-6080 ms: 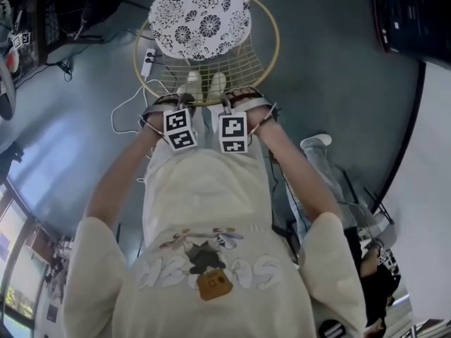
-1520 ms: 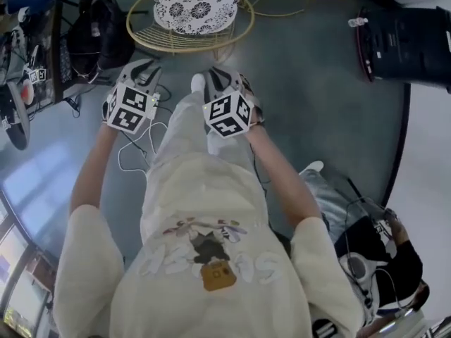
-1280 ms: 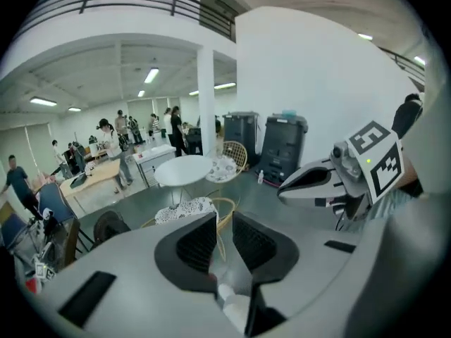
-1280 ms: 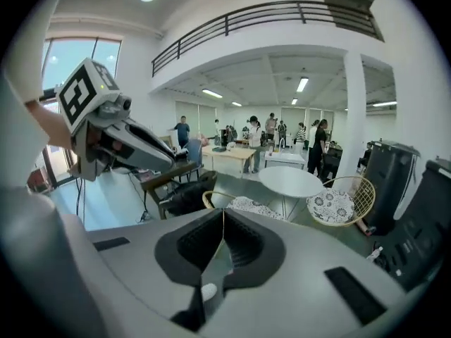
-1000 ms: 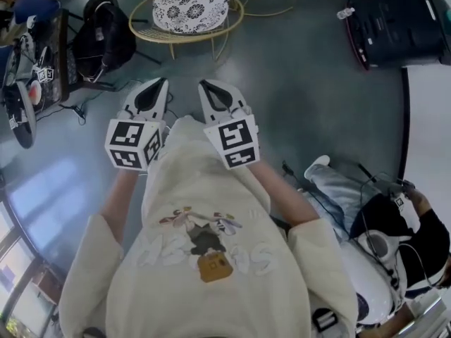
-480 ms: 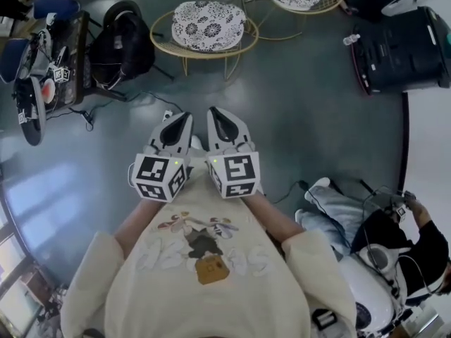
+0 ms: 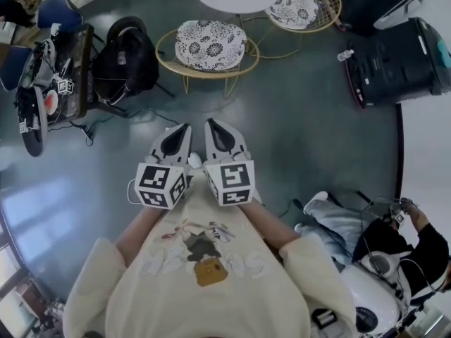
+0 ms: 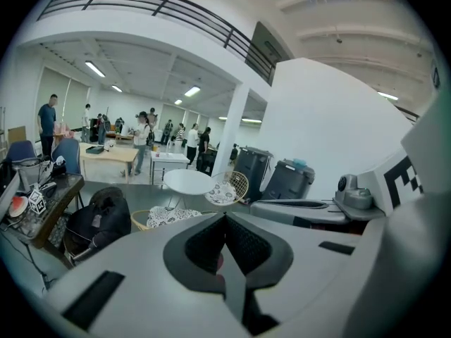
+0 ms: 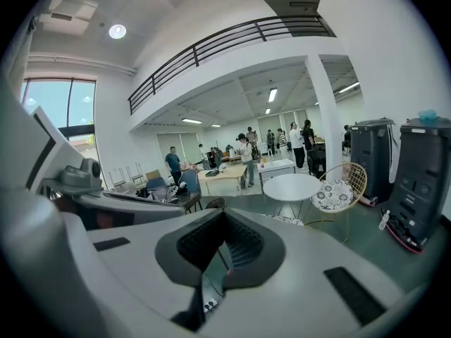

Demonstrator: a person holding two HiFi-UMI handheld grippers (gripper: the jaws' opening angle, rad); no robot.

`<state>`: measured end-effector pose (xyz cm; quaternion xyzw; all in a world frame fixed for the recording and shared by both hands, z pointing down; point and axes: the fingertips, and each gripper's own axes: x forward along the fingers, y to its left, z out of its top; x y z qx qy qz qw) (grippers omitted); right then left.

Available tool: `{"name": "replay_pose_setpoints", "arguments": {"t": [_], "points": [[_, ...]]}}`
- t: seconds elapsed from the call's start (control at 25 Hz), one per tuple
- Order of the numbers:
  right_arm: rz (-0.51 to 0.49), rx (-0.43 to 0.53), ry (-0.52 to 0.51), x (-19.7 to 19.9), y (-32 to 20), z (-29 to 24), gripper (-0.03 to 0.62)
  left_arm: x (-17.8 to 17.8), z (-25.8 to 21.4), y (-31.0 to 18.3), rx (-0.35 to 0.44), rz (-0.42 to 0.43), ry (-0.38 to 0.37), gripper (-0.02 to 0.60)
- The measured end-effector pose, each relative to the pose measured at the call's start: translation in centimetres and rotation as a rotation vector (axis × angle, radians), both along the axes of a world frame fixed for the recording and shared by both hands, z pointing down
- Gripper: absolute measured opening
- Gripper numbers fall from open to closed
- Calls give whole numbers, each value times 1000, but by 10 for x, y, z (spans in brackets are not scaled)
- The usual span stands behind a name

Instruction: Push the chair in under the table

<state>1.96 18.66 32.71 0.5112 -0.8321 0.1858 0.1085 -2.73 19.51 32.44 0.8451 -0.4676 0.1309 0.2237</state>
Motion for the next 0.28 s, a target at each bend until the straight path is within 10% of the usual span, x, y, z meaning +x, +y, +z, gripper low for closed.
{"name": "replay_pose_setpoints", "arguments": {"t": [0.28], "points": [[12,5,-2,-16,-1,2,8,-19,0,-1,13,3,24,9]]}}
